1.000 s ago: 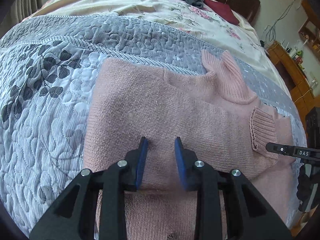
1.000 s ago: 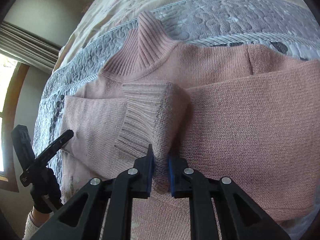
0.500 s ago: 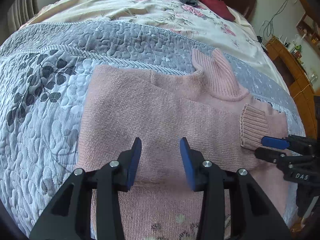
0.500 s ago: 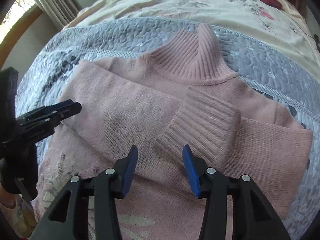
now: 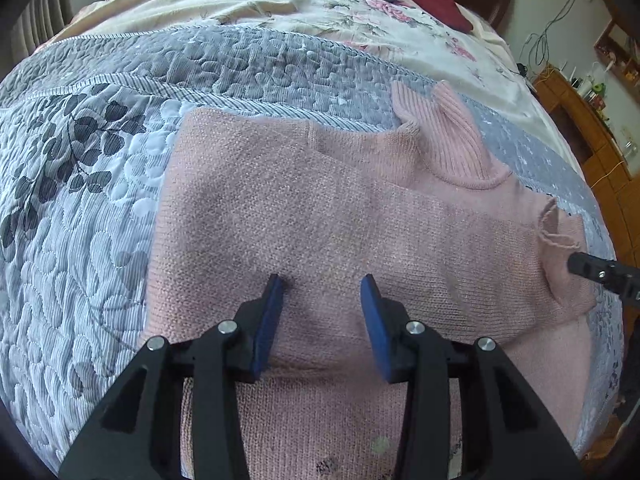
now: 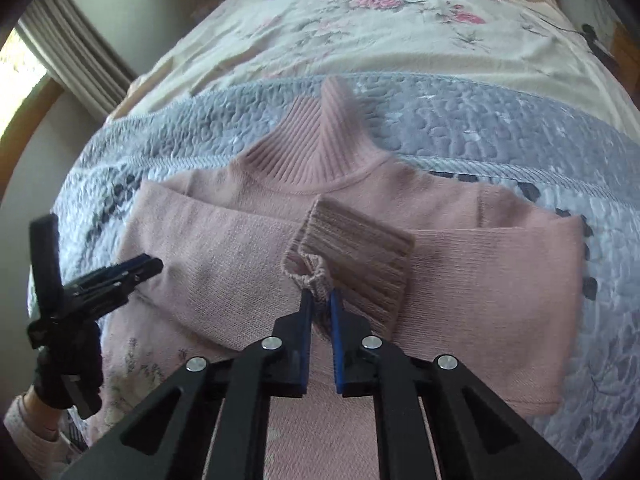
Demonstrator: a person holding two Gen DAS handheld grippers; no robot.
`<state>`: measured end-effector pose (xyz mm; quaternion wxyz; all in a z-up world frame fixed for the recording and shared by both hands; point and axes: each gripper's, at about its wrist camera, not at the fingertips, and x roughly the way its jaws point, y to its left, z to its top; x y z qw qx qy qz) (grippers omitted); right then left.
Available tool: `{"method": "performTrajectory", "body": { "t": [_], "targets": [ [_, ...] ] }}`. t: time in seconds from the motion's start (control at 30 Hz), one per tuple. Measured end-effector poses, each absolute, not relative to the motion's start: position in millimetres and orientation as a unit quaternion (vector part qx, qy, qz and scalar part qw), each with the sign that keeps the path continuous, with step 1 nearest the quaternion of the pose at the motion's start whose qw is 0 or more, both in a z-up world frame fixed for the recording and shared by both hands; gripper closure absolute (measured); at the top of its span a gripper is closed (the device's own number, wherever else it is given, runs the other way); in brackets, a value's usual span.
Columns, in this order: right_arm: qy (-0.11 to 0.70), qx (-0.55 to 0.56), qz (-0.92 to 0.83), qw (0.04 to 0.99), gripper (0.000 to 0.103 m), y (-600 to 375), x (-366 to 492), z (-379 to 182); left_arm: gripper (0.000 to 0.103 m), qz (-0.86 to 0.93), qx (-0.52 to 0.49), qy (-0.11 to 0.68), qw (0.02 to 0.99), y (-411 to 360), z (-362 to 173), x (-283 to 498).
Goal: Fold small clothes
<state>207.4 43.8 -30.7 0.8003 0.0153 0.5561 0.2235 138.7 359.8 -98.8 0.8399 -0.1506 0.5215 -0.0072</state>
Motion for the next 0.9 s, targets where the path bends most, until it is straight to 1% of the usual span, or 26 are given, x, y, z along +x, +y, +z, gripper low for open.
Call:
{"method": "performTrajectory", "body": {
  "t": [0.13,0.4,0.47,0.57,0.67,0.77,0.9],
  "targets": [
    [0.559,0.056,0.198,0.803,0.094,-5.8,208.0,-23.5,0.063,-0.002,-0.144,0.522,0.841,356.2,-99.8,139.2],
    [0.612,0.047,0.141,0.776,0.093,-57.8,197.0,-66.7,0.063,-0.001,-0.133,0.525,0.841,353.0,-101.3,140.3],
    [0.598,0.033,0.129,0.790,0.088,-63.4,194.5,-58.3,0.063,0.004,-0.130,0.528,0.839,352.7,-95.3,141.2],
    [0.569,0.041,0.153,0.807,0.087,-58.8,197.6,-36.7,0.061,0.005,-0.129,0.503,0.854,348.0,-74.2,141.2],
    [0.564,0.049,0.186,0.803,0.087,-37.4,207.8,-32.0,0.059,-0.012,-0.123,0.498,0.858,332.8,-64.4,148.5],
    [0.576,0.032,0.184,0.796,0.086,-19.8,217.1,-46.9,0.059,-0.022,-0.107,0.513,0.852,316.8,-73.2,156.8],
    [0.594,0.017,0.165,0.787,0.087,-26.3,216.8,-73.5,0.059,-0.016,-0.091,0.536,0.839,317.2,-98.9,158.9]
  ]
}}
